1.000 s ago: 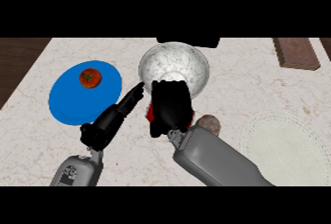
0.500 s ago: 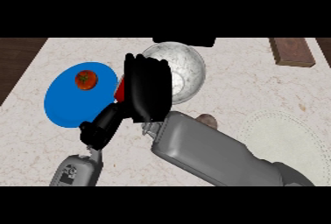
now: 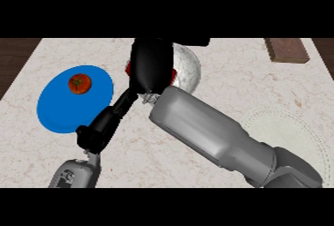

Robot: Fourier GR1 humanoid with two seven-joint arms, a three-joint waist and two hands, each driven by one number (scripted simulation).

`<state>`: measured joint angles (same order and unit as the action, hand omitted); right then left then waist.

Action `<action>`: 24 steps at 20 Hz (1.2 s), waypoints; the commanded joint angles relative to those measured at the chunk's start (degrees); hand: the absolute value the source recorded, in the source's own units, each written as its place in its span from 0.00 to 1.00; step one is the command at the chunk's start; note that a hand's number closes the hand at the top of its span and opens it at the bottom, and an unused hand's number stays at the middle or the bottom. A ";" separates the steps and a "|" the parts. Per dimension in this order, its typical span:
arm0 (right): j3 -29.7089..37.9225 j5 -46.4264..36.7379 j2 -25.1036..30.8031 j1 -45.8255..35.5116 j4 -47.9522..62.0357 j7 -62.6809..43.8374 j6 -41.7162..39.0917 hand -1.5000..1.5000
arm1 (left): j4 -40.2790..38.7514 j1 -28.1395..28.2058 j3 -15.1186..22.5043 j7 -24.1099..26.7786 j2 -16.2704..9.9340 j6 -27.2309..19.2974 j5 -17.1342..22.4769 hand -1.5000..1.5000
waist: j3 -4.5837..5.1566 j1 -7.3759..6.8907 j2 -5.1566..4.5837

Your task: Pick the can from the placemat and place it in the bowl

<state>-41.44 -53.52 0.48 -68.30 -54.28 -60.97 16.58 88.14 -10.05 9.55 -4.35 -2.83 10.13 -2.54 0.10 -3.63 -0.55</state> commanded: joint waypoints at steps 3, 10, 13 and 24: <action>-1.54 -0.90 -0.46 -1.89 11.12 -3.59 8.28 1.00 | 4.68 1.44 0.57 -2.26 -0.64 0.18 -0.28 0.50 | -0.04 0.06 0.04; 11.99 16.26 -0.47 4.01 18.53 11.24 1.14 1.00 | 2.80 2.45 0.27 0.72 -0.37 0.23 -0.36 0.50 | -0.12 0.47 -0.51; 15.66 19.90 -0.48 3.59 21.59 20.87 4.46 0.00 | 2.68 0.23 -0.99 -0.80 -0.59 0.63 0.66 0.50 | -0.13 0.79 -0.50; 22.04 22.44 -0.25 0.45 25.91 30.59 24.76 0.00 | 3.21 2.15 -0.39 -1.24 0.42 0.21 0.32 0.50 | -0.15 1.62 -0.06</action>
<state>-22.90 -31.72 0.05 -68.15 -28.67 -32.87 33.10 90.09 -8.39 8.46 -4.21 -3.54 11.23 -2.04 -0.01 -2.69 -0.77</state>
